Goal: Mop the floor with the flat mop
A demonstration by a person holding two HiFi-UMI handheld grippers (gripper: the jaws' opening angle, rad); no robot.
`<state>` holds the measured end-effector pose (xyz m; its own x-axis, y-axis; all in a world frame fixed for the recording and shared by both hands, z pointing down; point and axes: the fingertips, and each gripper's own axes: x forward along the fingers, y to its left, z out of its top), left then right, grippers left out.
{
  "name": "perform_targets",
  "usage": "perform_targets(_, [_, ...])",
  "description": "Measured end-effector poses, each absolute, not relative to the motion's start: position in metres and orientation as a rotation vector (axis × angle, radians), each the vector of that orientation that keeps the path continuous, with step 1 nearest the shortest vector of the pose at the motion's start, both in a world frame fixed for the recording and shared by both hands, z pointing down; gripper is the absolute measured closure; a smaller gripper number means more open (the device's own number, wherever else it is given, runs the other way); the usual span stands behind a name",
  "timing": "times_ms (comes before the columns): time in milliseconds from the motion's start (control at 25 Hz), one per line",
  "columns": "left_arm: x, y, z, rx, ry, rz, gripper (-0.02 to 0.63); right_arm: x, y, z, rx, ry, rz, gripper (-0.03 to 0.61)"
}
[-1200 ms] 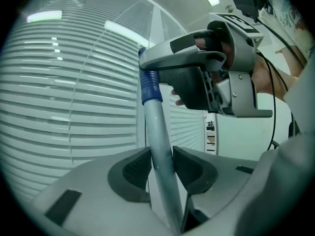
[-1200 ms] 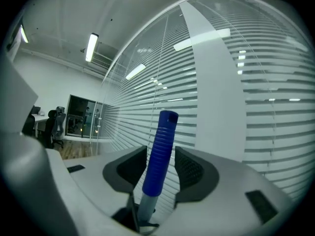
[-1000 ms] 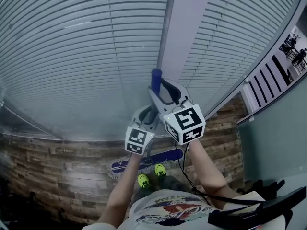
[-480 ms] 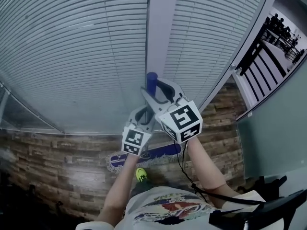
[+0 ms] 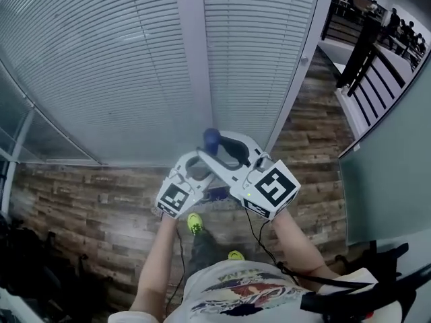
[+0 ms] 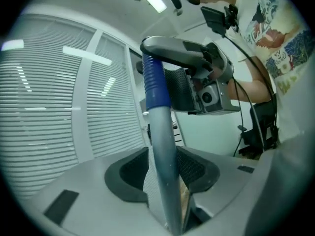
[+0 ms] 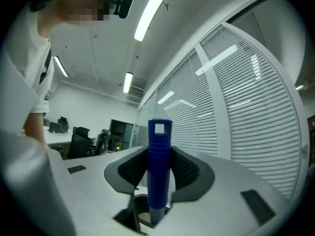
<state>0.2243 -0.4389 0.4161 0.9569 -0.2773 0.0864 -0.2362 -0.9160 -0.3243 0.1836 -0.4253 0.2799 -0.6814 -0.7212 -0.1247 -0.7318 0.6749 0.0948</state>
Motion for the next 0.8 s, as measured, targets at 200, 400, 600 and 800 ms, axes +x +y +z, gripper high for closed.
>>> perform_targets(200, [0.244, -0.337, 0.434, -2.84, 0.376, -0.128, 0.575, 0.172, -0.311, 0.299, -0.969, 2.911, 0.374, 0.437])
perform_targets(400, [0.241, -0.279, 0.456, -2.845, 0.389, -0.26, 0.574, 0.153, -0.255, 0.34, -1.031, 3.051, 0.404, 0.437])
perform_targets(600, [0.223, -0.223, 0.475, -2.837, 0.422, -0.325, 0.574, 0.119, -0.197, 0.36, -1.021, 3.095, 0.368, 0.485])
perform_targets(800, [0.192, -0.171, 0.492, -2.846, 0.513, -0.397, 0.574, 0.086, -0.136, 0.382, -1.056, 3.124, 0.309, 0.482])
